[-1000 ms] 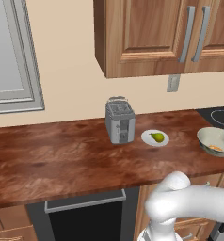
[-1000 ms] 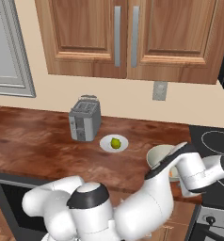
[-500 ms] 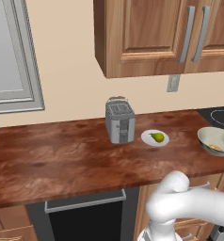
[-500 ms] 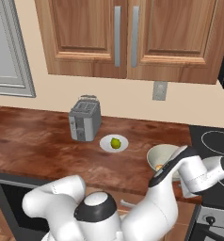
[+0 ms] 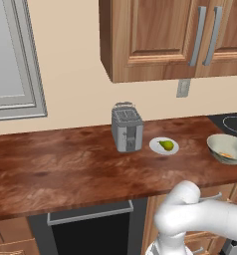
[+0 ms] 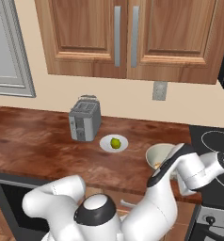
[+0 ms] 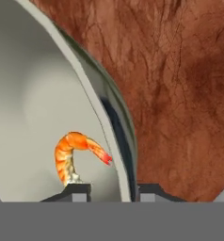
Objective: Remove the pear from the bowl and place it on the small plate. Then place the bowl with only the shrimp in the microwave, close the door, and press the start button to microwave the shrimp.
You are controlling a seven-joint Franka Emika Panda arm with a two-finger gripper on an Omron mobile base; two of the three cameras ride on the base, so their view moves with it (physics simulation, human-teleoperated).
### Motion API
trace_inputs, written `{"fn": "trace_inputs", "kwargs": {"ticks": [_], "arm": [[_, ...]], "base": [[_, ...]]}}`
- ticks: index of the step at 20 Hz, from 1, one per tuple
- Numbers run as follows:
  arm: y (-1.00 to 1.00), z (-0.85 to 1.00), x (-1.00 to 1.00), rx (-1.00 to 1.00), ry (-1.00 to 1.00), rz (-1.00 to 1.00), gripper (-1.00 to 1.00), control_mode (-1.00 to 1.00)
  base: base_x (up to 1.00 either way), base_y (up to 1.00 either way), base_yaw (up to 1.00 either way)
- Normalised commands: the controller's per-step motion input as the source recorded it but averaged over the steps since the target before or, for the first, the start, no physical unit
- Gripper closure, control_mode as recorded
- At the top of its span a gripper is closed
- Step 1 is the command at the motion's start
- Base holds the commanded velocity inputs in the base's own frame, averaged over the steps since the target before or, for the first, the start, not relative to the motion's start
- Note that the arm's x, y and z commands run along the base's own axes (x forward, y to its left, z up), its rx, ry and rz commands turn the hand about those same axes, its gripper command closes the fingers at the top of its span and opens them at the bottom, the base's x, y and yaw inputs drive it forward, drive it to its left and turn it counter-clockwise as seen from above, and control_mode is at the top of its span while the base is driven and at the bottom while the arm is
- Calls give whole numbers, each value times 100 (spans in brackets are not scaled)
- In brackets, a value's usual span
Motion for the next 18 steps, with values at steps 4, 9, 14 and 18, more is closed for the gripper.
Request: {"fn": "trace_inputs", "kwargs": {"ticks": [4, 9, 14, 18], "arm": [[10, 0, -13, 0, -3, 0, 100, -100], [18, 67, -31, -2, -16, 0, 100, -100], [52, 100, -14, -4, -19, 2, 100, -100], [92, 84, -2, -5, -1, 0, 100, -100]], "base": [[0, 0, 0], [0, 0, 0], [0, 0, 0], [0, 0, 0]]}}
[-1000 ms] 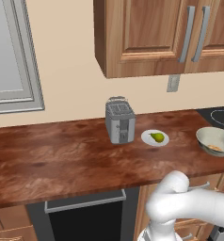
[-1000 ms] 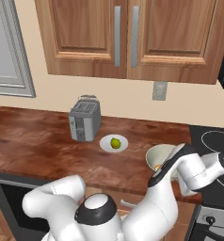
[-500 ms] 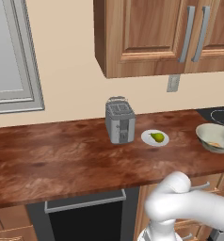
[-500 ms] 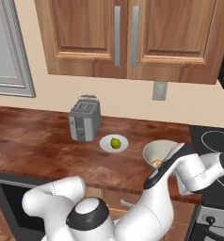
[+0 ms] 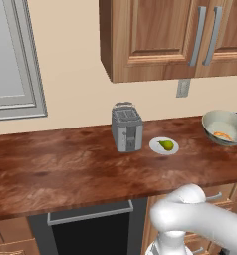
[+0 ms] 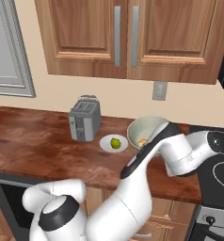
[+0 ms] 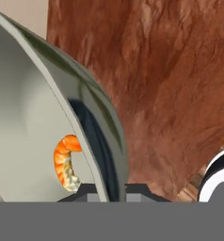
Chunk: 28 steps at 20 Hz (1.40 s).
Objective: Remove the pear from the bowl and place it on the small plate. Then place the bowl with only the shrimp in the microwave, close the door, and press the start button to microwave the shrimp.
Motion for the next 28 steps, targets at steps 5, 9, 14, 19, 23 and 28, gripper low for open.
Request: {"fn": "trace_inputs", "kwargs": {"ticks": [5, 9, 14, 19, 23, 28], "arm": [[100, 15, 0, -4, 8, 2, 100, -100], [100, 1, 0, -3, 12, 6, 100, -100], [100, 0, 0, -3, 15, 9, 100, -100], [70, 0, 0, -5, 10, 3, 100, -100], [0, 0, 0, 0, 0, 0, 100, -100], [6, -4, -35, 2, 0, -4, 100, 100]], "base": [[0, 0, 0], [0, 0, 0], [0, 0, 0], [0, 0, 0], [0, 0, 0], [-20, 4, -2]]}}
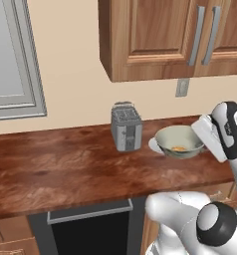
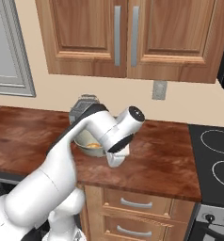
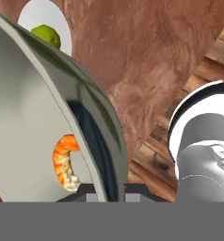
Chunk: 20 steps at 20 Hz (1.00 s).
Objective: Remove the pear from the bowl and place it on the small plate. Then place the bowl with only the shrimp in the microwave, close the door, and press the start button to microwave the shrimp.
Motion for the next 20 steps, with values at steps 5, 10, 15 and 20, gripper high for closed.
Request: {"fn": "trace_inputs", "kwargs": {"ticks": [5, 10, 15, 20], "arm": [[0, 0, 0, 0, 0, 0, 100, 100], [0, 0, 0, 0, 0, 0, 100, 100], [0, 0, 0, 0, 0, 0, 100, 100], [0, 0, 0, 0, 0, 0, 100, 100]], "base": [[-100, 10, -11], [-99, -17, -28], [-64, -58, -49], [-1, -89, -35]]}}
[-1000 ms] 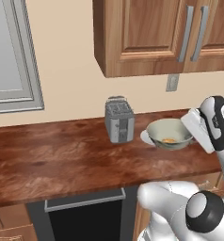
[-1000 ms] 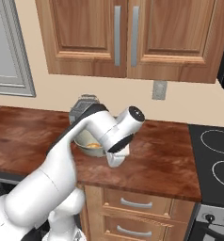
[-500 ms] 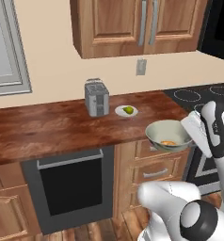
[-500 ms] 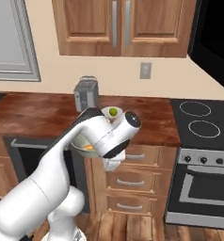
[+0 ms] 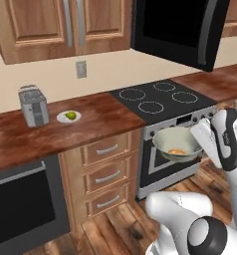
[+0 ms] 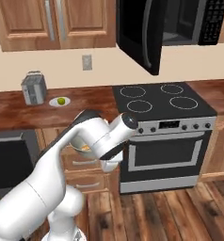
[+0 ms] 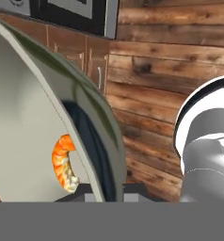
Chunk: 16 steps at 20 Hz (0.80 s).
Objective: Remove the pear from the bowl and place it on the small plate. Then place the bowl with only the shrimp in the microwave, close the door, and press the start button to microwave the shrimp.
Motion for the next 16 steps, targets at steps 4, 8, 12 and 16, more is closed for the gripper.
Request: {"fn": "trace_inputs", "kwargs": {"ticks": [4, 8, 12, 16], "arm": [[0, 0, 0, 0, 0, 0, 100, 100], [0, 0, 0, 0, 0, 0, 100, 100], [0, 0, 0, 0, 0, 0, 100, 100], [0, 0, 0, 0, 0, 0, 100, 100]], "base": [[78, -100, -8], [100, -95, 2], [100, -74, 19], [100, -81, 24]]}}
